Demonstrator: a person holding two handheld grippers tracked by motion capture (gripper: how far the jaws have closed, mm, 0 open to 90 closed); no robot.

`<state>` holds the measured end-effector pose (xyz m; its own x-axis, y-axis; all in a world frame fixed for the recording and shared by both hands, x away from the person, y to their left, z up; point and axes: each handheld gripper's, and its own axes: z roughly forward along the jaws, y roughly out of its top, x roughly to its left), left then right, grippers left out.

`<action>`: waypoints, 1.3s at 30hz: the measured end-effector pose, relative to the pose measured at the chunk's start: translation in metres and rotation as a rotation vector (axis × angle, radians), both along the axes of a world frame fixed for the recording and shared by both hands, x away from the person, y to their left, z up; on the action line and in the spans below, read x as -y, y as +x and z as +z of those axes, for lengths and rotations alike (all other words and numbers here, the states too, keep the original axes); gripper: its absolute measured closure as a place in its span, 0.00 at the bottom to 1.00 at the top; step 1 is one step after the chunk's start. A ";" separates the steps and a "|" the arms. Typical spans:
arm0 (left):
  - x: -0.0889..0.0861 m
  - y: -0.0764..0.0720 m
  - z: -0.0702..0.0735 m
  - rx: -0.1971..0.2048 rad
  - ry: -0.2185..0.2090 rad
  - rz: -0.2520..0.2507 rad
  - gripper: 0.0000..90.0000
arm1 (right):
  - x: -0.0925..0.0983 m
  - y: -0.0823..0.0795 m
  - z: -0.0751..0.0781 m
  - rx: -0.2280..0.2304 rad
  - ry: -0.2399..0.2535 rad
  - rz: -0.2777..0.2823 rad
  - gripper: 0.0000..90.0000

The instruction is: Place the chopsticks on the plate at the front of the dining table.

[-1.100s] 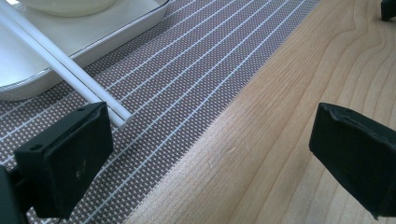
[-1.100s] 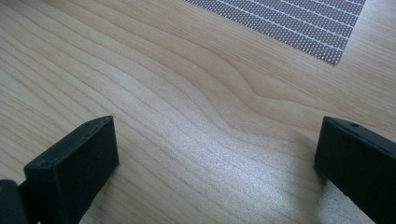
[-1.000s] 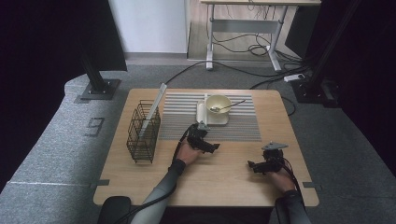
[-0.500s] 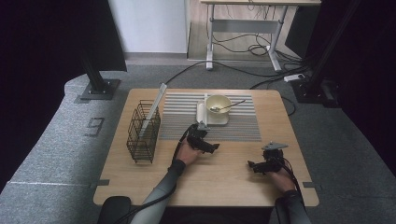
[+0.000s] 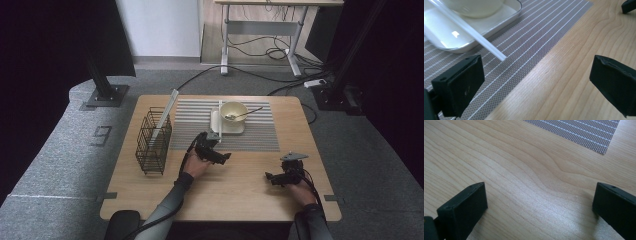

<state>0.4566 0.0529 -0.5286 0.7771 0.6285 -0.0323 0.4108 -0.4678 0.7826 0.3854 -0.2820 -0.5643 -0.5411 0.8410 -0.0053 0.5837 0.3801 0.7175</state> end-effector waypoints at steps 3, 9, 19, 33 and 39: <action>-0.007 -0.007 0.006 0.009 -0.002 0.007 0.00 | 0.000 0.000 0.000 0.000 0.000 0.000 0.00; -0.022 -0.020 0.016 0.012 -0.029 0.020 0.00 | 0.000 0.000 0.000 -0.001 -0.001 0.001 0.00; -0.041 -0.044 0.021 0.020 -0.028 0.040 0.00 | 0.000 0.000 0.000 -0.001 -0.001 0.001 0.00; -0.064 -0.074 -0.002 -0.009 0.044 0.075 0.00 | 0.000 0.000 0.000 0.001 -0.002 0.002 0.00; -0.070 -0.084 -0.010 -0.024 0.062 0.081 0.00 | 0.000 0.000 0.000 0.001 -0.002 0.002 0.00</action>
